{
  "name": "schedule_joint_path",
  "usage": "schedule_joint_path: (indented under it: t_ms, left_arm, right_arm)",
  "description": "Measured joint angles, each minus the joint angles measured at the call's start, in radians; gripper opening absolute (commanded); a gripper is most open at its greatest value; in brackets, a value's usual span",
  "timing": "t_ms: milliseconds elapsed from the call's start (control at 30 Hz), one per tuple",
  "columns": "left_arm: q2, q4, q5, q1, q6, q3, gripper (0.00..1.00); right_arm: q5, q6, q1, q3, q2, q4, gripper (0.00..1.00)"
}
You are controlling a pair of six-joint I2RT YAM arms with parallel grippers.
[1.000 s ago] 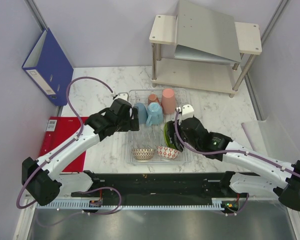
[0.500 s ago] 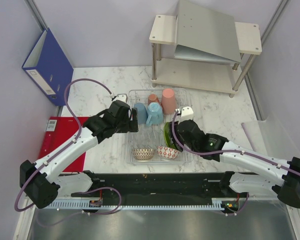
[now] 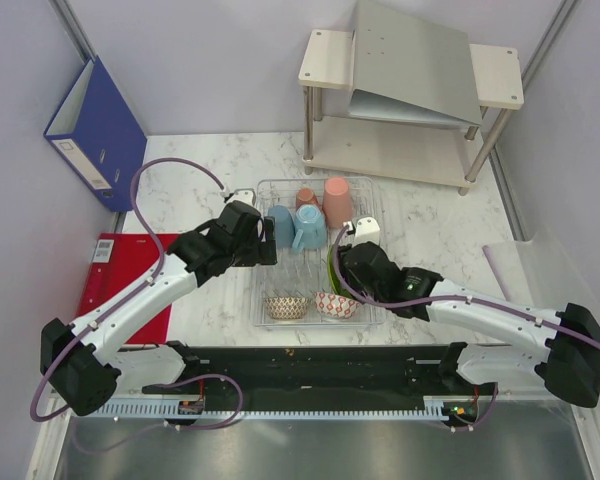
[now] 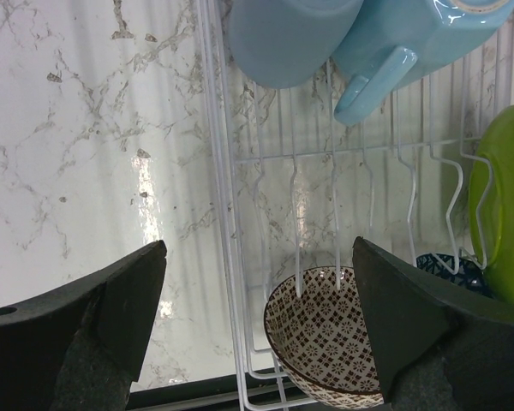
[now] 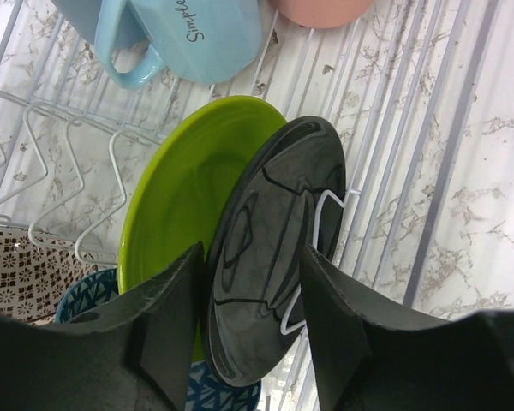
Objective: Unload the mixed dishes from the dish rack
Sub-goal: Pick up the plate from the dish rack.
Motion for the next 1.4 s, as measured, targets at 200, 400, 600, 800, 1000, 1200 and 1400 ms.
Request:
schedule_joint_path:
  t_ms: [200,400,600,800,1000,1200,1400]
  left_arm:
    - [0.001,0.000,0.001,0.000,0.000,-0.008,0.95]
    - [0.001,0.000,0.003,0.000,-0.001,-0.011,0.95]
    - [0.001,0.000,0.005,0.000,0.000,-0.011,0.95]
    - [0.001,0.000,0.005,0.000,-0.001,-0.011,0.95]
    - [0.001,0.000,0.005,0.000,0.000,-0.011,0.95]
    - [0.002,-0.005,0.006,0.000,0.000,0.027,0.95]
    - [0.002,-0.002,0.001,0.000,0.021,0.134,0.92]
  right_arm:
    - [-0.006,-0.002,0.001,-0.001,0.026,0.030,0.26]
    - [-0.025,0.015,0.006,-0.001,0.030,0.039,0.05]
    - [-0.034,0.033,0.005,-0.001,0.016,0.034,0.00]
    - [-0.075,0.017,0.002,0.045,-0.031,-0.026,0.00]
    - [-0.098,-0.073,0.005,0.238,-0.066,-0.138,0.00]
    - [-0.090,-0.205,0.001,0.376,-0.107,-0.192,0.00]
    - [-0.038,-0.359,0.018,0.369,-0.093,-0.186,0.00]
